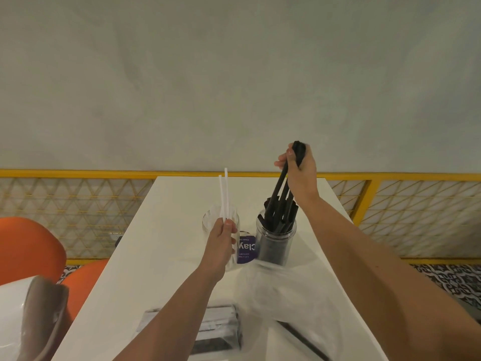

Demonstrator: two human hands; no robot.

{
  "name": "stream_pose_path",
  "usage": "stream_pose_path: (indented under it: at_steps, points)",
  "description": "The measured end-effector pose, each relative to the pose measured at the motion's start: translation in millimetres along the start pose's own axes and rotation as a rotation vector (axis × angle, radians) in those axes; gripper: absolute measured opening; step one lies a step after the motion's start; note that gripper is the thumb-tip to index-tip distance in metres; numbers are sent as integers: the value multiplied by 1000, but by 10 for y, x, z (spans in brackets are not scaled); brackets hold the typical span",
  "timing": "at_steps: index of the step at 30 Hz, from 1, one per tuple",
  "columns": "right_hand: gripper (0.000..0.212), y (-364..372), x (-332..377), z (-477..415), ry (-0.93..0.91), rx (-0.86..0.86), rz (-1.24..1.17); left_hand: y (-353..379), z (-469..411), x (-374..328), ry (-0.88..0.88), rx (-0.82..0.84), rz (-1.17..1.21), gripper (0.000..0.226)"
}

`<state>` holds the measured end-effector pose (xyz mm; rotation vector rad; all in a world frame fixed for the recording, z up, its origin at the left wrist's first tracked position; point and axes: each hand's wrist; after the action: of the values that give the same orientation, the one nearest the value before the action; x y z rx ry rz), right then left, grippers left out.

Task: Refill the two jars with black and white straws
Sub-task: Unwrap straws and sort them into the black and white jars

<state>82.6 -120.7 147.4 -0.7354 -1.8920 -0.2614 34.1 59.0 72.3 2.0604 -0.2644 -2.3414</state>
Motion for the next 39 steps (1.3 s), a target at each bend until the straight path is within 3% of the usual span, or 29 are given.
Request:
stream_pose_path:
  at_steps: [6, 12, 16, 18, 21, 25, 29, 33, 35, 39]
  points:
    - [27, 25, -279, 261, 74, 101, 126, -1, -5, 11, 3, 18, 10, 28]
    - [6, 35, -428, 303, 113, 177, 364, -24, -20, 34, 3, 26, 18, 28]
    - [14, 57, -290, 299, 2, 155, 408, -13, -27, 40, -13, 73, 11, 27]
    - [19, 131, -131, 310, 22, 257, 326, 3, -29, 46, -18, 121, 15, 28]
    - [30, 291, 91, 369, 182, 542, 183, 32, -33, 63, -17, 195, 11, 29]
    - [20, 380, 267, 455, 310, 749, -40, -9, -56, 52, 10, 212, -15, 28]
    - [13, 461, 298, 452, 164, 571, -25, -110, -97, 51, 166, 55, -131, 15]
    - [15, 531, 254, 375, -11, 261, -31, -288, -151, 129, 337, -117, -304, 43]
    - [15, 578, 226, 392, -47, 232, -19, -326, -163, 180, 316, -114, -438, 54]
    - [18, 696, 69, 535, 9, 333, 82, -336, -162, 244, 244, -60, -570, 61]
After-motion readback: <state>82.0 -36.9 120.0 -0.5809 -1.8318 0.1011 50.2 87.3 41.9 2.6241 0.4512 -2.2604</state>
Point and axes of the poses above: each hand's wrist, its own z-axis away from the middle knuckle, its own y-axis out of the palm, x = y × z, and after that the axes turned 13 degrees about z, right-handed
